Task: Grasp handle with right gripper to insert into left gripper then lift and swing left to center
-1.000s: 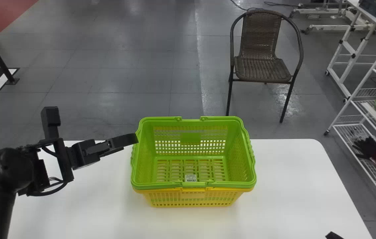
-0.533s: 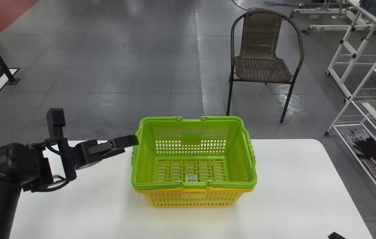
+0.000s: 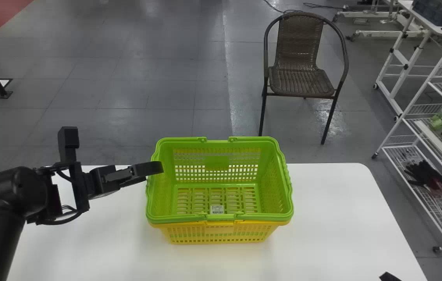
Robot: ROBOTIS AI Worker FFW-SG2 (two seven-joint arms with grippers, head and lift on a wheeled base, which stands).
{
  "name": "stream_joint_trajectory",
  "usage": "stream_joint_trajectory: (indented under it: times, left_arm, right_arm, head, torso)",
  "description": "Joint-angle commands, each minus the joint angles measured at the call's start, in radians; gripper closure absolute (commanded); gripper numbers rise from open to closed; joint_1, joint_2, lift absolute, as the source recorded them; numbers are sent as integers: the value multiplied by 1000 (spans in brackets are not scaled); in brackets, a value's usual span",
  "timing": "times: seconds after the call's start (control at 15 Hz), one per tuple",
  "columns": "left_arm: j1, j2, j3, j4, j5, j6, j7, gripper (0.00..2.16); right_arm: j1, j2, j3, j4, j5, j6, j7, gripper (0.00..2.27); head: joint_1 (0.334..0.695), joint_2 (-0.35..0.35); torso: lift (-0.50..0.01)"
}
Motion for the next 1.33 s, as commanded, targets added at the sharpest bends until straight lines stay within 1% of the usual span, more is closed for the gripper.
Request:
stream_joint_trajectory:
  times: [0.0,0.93,1.27]
  left_arm:
    - [-2,0,-2,0,4,1,-4,130]
    - [-11,1,-5,-9,32,72,-50,130]
    - [-44,3,-3,-15,107,176,-67,130]
  right_arm:
    - [0,0,0,3,0,0,0,76]
    - [-4,5,-7,18,-2,-12,0,76]
    - [-4,8,-13,24,-3,-31,0,76]
  head:
    - [695,-45]
    - [695,-73]
    - [695,-86]
  torso:
    - [0]
    - [0]
    - [0]
